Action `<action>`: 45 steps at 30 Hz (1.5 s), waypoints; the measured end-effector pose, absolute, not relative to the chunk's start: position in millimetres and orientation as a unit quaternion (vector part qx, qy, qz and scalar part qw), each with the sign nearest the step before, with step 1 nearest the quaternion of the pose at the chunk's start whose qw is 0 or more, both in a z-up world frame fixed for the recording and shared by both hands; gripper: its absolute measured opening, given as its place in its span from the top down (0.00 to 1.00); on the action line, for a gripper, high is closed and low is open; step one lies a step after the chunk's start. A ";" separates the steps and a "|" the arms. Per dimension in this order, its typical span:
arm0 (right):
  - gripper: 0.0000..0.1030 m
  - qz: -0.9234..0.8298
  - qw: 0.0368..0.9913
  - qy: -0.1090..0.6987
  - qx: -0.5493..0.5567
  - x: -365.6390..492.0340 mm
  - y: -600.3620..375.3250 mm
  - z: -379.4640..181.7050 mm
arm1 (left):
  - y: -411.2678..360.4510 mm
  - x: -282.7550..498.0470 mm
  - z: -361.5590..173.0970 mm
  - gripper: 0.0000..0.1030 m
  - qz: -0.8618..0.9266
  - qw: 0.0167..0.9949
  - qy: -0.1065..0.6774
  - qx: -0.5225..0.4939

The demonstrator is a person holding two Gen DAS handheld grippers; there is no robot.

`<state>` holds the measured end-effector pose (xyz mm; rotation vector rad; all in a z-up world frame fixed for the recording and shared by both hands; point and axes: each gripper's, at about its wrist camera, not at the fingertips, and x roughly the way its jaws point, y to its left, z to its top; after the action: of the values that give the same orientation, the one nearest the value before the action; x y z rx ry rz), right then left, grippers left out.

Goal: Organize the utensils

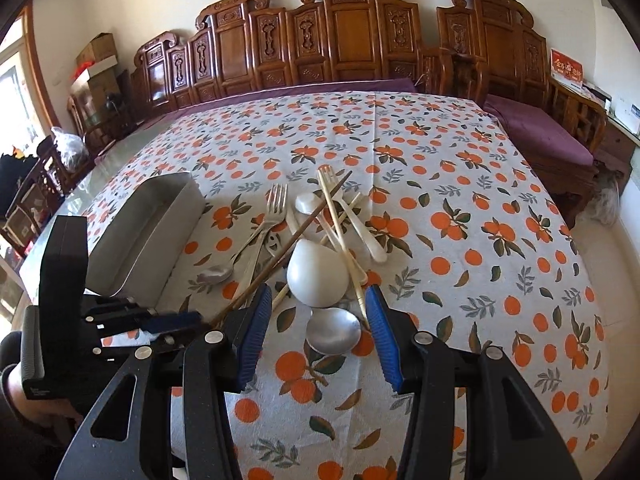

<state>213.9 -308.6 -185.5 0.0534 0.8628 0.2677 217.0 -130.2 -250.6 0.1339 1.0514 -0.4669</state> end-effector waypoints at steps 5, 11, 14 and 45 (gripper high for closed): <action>0.50 0.131 0.898 0.420 0.020 213.0 -299.2 -184.6 | -117.9 210.7 -235.2 0.96 -0.239 0.835 0.494 0.037; 0.50 0.134 0.898 0.419 0.017 216.4 -287.2 -181.7 | -101.2 202.4 -207.7 0.96 -0.246 0.847 0.471 0.013; 0.50 0.141 0.897 0.418 0.013 219.0 -276.3 -181.7 | -89.8 199.2 -190.9 0.96 -0.240 0.859 0.453 0.004; 0.74 0.183 0.860 0.465 -0.104 274.8 -159.3 -253.1 | -10.6 206.0 -150.1 0.96 -0.192 0.894 0.403 -0.046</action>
<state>274.8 -159.3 -253.1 -0.2176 0.9760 0.3850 206.0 -10.6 -150.1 -0.0958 0.8361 -0.3975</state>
